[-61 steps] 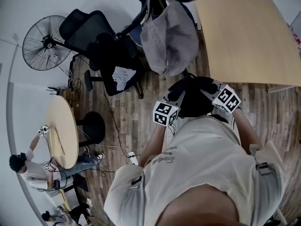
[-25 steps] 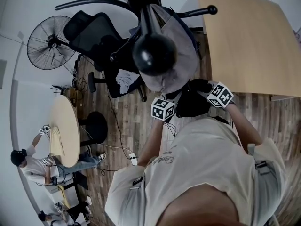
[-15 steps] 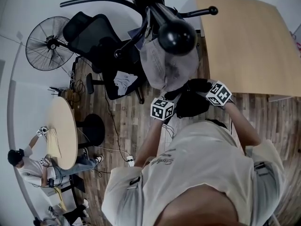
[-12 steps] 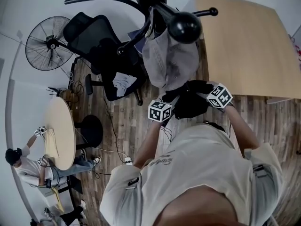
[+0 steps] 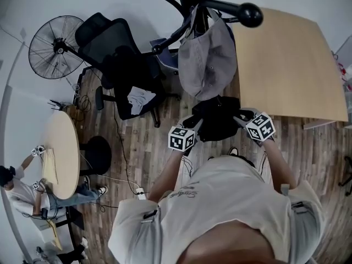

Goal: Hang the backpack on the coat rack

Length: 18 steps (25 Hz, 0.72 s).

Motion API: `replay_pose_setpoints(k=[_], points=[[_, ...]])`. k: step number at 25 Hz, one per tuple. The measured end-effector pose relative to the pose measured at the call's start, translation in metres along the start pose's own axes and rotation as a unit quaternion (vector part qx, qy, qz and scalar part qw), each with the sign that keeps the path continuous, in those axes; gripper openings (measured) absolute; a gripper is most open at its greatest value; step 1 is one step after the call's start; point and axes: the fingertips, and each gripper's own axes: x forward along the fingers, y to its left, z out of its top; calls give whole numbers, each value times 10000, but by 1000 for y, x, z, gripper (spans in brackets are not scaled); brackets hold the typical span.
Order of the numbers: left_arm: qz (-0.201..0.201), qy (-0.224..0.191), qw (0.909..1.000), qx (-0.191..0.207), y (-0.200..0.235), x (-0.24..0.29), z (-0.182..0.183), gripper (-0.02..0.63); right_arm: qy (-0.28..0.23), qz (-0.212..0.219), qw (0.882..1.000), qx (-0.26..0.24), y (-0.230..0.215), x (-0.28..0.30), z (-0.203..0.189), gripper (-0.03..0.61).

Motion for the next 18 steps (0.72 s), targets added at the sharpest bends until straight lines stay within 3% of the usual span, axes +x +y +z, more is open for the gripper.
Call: replay_pose_setpoints(k=[5, 9, 18], points=[[-3, -184, 9996, 224, -8, -21, -4, 106, -395, -70, 9992, -77, 34, -27, 10, 3], [-196, -241, 9988, 384, -17, -32, -7, 52, -757, -227, 9967, -202, 53, -42, 20, -5], [-426, -558, 9941, 826, -56, -59, 25, 37, -1173, -566, 9908, -354, 76, -71, 32, -5]])
